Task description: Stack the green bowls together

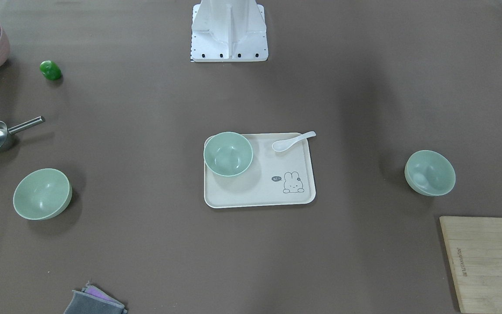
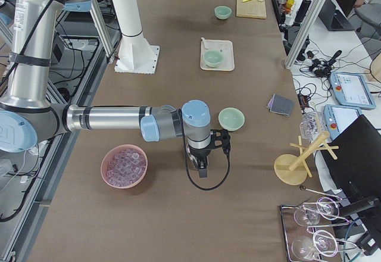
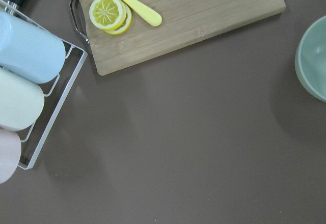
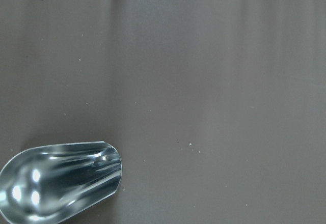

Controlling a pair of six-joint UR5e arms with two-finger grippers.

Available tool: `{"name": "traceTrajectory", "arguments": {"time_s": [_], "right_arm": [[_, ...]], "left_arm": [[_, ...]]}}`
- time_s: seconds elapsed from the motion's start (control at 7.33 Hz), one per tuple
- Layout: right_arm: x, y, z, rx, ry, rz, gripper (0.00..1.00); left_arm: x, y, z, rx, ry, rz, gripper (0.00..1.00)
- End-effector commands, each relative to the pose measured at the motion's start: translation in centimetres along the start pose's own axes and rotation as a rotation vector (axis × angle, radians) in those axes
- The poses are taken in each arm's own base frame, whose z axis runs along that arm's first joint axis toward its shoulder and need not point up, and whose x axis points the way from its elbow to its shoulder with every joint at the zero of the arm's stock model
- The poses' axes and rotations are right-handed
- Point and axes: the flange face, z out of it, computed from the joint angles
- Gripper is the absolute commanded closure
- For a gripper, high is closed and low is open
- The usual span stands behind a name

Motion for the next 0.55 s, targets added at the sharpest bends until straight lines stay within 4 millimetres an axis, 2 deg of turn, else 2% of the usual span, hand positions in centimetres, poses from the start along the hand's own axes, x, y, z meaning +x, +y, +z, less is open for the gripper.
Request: {"name": "traceTrajectory", "arguments": {"time_s": [0.0, 0.27, 0.41], "right_arm": [[-0.6, -0.8, -1.5, 0.051, -0.005, -0.022, 0.0], [-1.0, -1.5, -2.1, 0.081, -0.009, -0.042, 0.0], [-1.3, -2.7, -2.2, 0.089, -0.015, -0.014, 0.0]], "left_arm": [[0.1, -0.8, -0.3, 0.034, -0.004, 0.03, 0.01], [0.9, -3.5, -1.8, 0.073, -0.011, -0.01, 0.01], [2.0, -6.1, -1.8, 0.083, -0.003, -0.013, 0.01]]}}
